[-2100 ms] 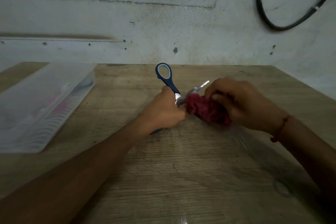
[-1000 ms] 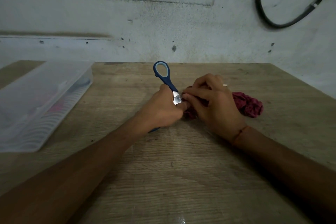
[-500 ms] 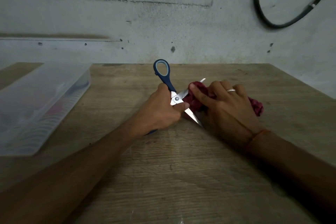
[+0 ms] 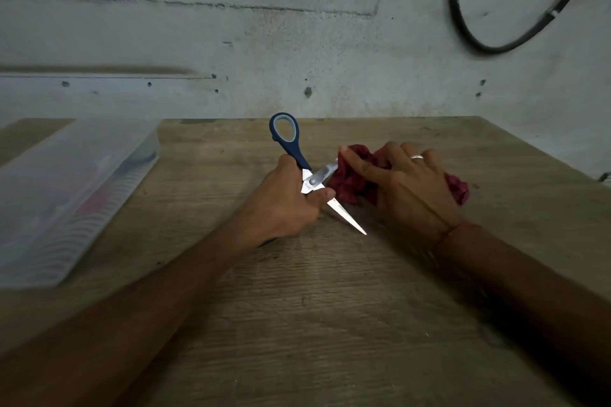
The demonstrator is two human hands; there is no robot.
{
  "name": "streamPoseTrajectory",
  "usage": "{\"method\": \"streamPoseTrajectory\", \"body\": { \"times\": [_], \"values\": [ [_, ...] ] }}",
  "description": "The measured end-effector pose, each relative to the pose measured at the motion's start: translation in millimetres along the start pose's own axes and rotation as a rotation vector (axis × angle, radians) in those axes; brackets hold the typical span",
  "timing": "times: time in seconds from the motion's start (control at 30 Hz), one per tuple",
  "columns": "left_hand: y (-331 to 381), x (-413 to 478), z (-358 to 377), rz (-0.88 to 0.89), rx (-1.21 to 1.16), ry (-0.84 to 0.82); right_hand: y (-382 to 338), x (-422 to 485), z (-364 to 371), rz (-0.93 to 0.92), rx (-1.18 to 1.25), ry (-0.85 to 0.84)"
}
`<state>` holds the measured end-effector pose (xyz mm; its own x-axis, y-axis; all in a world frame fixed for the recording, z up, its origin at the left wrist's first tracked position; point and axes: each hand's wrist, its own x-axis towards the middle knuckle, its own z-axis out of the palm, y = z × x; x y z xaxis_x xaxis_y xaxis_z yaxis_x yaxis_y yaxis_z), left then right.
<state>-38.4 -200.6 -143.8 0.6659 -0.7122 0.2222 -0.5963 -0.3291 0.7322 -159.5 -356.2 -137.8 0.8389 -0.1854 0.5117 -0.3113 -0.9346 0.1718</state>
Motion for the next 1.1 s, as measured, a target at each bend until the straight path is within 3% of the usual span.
{"method": "streamPoseTrajectory", "body": {
  "times": [0.17, 0.33, 0.53, 0.7, 0.87, 1.03, 1.1],
  "values": [
    [-2, 2, -1, 0.001, -0.041, -0.008, -10, -4, 5, -0.166, -0.014, -0.058],
    [-1, 1, 1, -0.011, 0.0, -0.006, 10, 4, 7, -0.014, -0.027, 0.066],
    [1, -1, -1, 0.003, -0.063, -0.003, -12, 0, 11, -0.165, -0.018, 0.031],
    [1, 0, 0, -0.028, -0.024, -0.007, 6, 10, 11, 0.001, -0.055, 0.127],
    [-1, 3, -1, -0.01, -0.09, -0.034, -19, -1, 17, -0.154, -0.047, 0.042],
    [0, 1, 0, -0.034, -0.086, -0.046, 10, 7, 14, -0.005, -0.068, 0.056],
    [1, 0, -1, -0.039, -0.099, -0.045, 2, 4, 10, -0.044, 0.017, -0.001]
  ]
}}
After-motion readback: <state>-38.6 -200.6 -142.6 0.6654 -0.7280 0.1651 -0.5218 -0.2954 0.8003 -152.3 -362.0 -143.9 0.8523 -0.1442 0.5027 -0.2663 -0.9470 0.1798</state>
